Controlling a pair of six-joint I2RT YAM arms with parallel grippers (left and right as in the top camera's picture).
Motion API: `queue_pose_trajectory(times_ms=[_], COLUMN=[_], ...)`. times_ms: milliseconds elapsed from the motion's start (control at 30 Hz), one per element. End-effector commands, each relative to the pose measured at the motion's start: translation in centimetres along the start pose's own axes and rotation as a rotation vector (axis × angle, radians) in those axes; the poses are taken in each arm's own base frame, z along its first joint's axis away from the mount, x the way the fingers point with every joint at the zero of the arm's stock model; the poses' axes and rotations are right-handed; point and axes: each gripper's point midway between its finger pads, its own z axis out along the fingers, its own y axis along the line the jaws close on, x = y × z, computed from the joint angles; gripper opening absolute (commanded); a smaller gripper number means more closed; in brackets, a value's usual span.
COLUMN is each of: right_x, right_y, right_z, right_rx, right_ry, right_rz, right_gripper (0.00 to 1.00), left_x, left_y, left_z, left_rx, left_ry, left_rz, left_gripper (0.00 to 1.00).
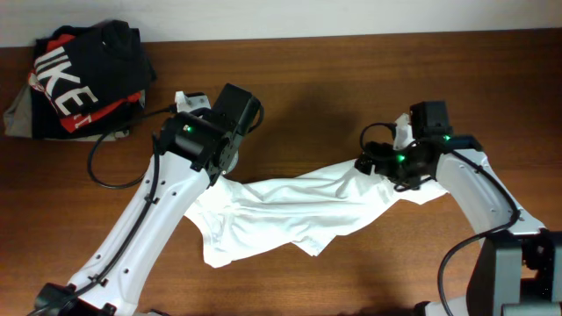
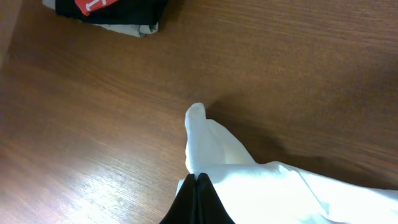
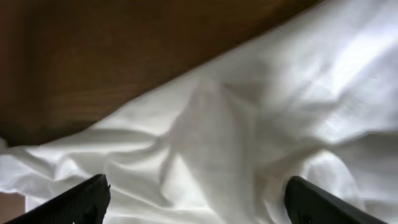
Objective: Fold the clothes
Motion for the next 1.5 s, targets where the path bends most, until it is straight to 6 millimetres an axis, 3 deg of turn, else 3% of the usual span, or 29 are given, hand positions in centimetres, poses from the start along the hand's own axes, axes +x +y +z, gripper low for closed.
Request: queue_pose_trajectory(times_ms=[0, 100, 200, 233, 267, 300, 433, 467, 567, 600, 667, 767, 800, 867, 933, 1000, 1067, 1100, 1133, 1200, 1333, 1367, 1400, 1467], right_x=[-0.7, -0.1, 1.8, 2.4, 2.8, 2.8, 3.1, 3.4, 3.5, 3.3, 2.3, 1.9, 2.0, 2.2, 2.6, 3.6, 4.5, 5.2, 5.3, 4.2, -1.4, -2.0, -1.8, -0.6], right_y=[-3.7, -5.6, -5.1, -5.0, -4.8, -4.7, -4.7, -4.8, -4.2, -3.4, -0.7, 2.0, 2.8, 4.6, 5.9, 6.5, 7.2, 7.7, 8.0, 7.4, 5.9, 5.7, 5.7, 5.7], right_z=[-1.5, -2.1, -1.1, -0.7, -0.5, -0.5, -0.4, -0.4, -2.2, -3.9, -9.9, -16.2, -18.2, -22.6, -28.0, -33.4, -36.6, -38.4, -39.1, -38.9, -33.3, -32.5, -32.4, -33.1], right_rx=[0.096, 0.122, 0.112, 0.113, 0.113, 0.112, 0.107, 0.109, 0.112, 0.11, 0.09, 0.051, 0.037, 0.002, 0.001, 0.046, 0.051, 0.044, 0.031, 0.053, 0.126, 0.133, 0.135, 0.133], right_ry=[-0.027, 0.002, 0.061, 0.079, 0.089, 0.089, 0.101, 0.11, 0.118, 0.107, 0.008, -0.182, -0.247, -0.396, -0.561, -0.693, -0.759, -0.803, -0.824, -0.821, -0.631, -0.607, -0.6, -0.609], right_rz=[0.074, 0.055, 0.045, 0.04, 0.031, 0.03, 0.034, 0.037, 0.048, 0.044, 0.007, -0.061, -0.074, -0.113, -0.113, -0.123, -0.134, -0.143, -0.131, -0.077, -0.015, -0.009, -0.007, -0.009], right_gripper=[0.93, 0.92, 0.86, 0.79, 0.59, 0.49, 0.21, 0.06, 0.04, 0.04, 0.04, 0.04, 0.04, 0.04, 0.04, 0.04, 0.04, 0.04, 0.04, 0.04, 0.04, 0.04, 0.04, 0.04], left_x=[0.0, 0.0, 0.0, 0.0, 0.0, 0.0, 0.0, 0.0, 0.0, 0.0, 0.0, 0.2, 0.3, -0.2, -1.5, -2.2, -2.0, -0.9, -0.2, -0.1, -3.6, -4.4, -4.4, -4.0], left_y=[0.0, 0.0, 0.0, 0.0, 0.0, 0.0, 0.0, 0.0, 0.1, 0.1, 0.1, 0.2, 0.6, 3.2, 6.7, 12.8, 16.7, 20.0, 21.2, 21.7, 18.7, 18.0, 17.2, 17.4], left_z=[0.1, 0.1, 0.1, 0.1, 0.1, 0.1, 0.1, 0.1, 0.1, 0.1, 0.1, 0.1, -0.1, -2.7, -7.6, -15.4, -19.6, -22.4, -23.2, -23.2, -19.6, -18.7, -18.2, -19.0], left_rx=[-0.007, -0.007, -0.007, -0.007, -0.006, -0.007, -0.007, -0.007, -0.009, -0.009, -0.009, -0.013, -0.02, -0.032, 0.054, 0.222, 0.316, 0.387, 0.411, 0.392, 0.162, 0.099, 0.1, 0.146], left_ry=[0.002, 0.001, 0.002, 0.002, 0.002, 0.001, 0.002, 0.002, 0.004, 0.004, 0.004, 0.009, 0.013, -0.037, -0.152, -0.367, -0.509, -0.607, -0.639, -0.649, -0.574, -0.56, -0.53, -0.527], left_rz=[-0.011, -0.011, -0.01, -0.01, -0.011, -0.011, -0.01, -0.011, -0.008, -0.009, -0.008, 0.0, 0.008, -0.014, -0.116, -0.311, -0.373, -0.454, -0.483, -0.494, -0.414, -0.39, -0.361, -0.367], left_gripper=[0.01, 0.01, 0.01, 0.01, 0.01, 0.01, 0.01, 0.01, 0.01, 0.01, 0.01, 0.01, 0.01, 0.01, 0.01, 0.01, 0.01, 0.01, 0.01, 0.01, 0.01, 0.01, 0.01, 0.01])
